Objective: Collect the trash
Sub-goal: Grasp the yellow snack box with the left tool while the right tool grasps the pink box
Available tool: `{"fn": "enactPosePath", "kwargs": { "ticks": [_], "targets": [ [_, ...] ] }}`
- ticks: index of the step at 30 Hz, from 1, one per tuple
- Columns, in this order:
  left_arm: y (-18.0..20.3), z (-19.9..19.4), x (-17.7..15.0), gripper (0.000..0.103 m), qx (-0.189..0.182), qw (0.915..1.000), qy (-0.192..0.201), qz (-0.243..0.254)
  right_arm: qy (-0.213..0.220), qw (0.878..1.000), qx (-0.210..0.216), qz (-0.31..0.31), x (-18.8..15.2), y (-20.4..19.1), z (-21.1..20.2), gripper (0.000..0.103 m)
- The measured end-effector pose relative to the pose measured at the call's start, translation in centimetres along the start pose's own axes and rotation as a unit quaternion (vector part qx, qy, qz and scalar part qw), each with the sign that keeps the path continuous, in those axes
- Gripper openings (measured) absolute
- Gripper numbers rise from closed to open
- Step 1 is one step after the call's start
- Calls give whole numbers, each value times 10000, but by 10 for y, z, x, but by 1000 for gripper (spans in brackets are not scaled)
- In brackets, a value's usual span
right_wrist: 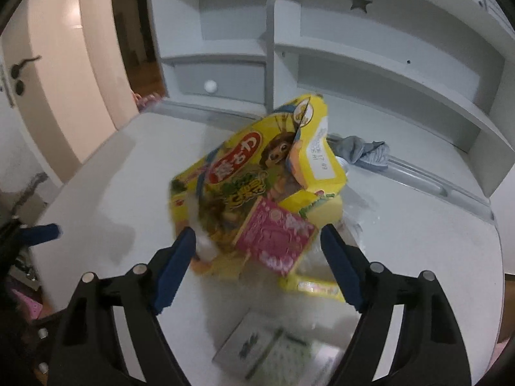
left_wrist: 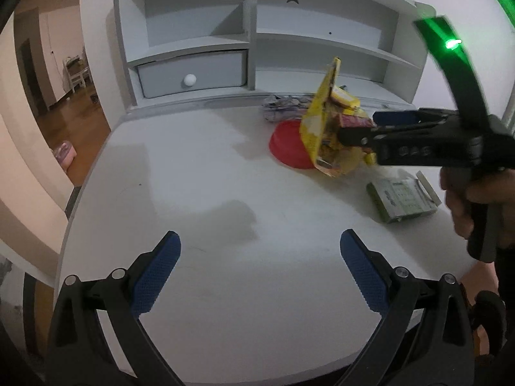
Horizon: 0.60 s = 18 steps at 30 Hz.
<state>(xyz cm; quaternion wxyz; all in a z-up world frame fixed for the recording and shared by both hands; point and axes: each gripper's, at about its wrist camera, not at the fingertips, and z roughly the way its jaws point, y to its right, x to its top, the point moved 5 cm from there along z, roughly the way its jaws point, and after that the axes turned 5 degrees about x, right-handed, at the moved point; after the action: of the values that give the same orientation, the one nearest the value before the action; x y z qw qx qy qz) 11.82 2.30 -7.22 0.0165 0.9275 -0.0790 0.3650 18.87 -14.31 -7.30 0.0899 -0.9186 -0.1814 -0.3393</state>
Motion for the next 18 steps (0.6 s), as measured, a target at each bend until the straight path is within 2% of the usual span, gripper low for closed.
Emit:
{"fn": "enactPosePath", "kwargs": {
  "ticks": [1, 3, 7, 12, 15, 17, 18],
  "targets": [
    [0, 2, 3, 96, -23, 10000, 4, -27, -23, 10000, -91, -30, 4, 0, 9, 74],
    [-2, 5, 11, 96, -61, 10000, 44, -35, -110, 9997, -208, -58, 4, 1, 14, 59],
    [6, 15, 36, 96, -170, 9997, 198, 39, 34, 9998, -172, -1, 4, 3, -1, 58],
    [28, 33, 69, 96, -470, 9984, 279, 158, 509, 9985, -38, 201, 8, 18, -52, 58],
    [44, 52, 87, 96, -507, 9978, 256, 332, 662, 9974, -72, 265, 3, 29, -80, 58],
    [49, 64, 93, 92, -456, 9979, 207, 400, 718, 9970, -125, 279, -3, 35, -95, 58],
    [50, 68, 95, 84, -451, 9980, 175, 405, 739, 9966, -174, 313, -9, 40, -103, 58]
  ]
}}
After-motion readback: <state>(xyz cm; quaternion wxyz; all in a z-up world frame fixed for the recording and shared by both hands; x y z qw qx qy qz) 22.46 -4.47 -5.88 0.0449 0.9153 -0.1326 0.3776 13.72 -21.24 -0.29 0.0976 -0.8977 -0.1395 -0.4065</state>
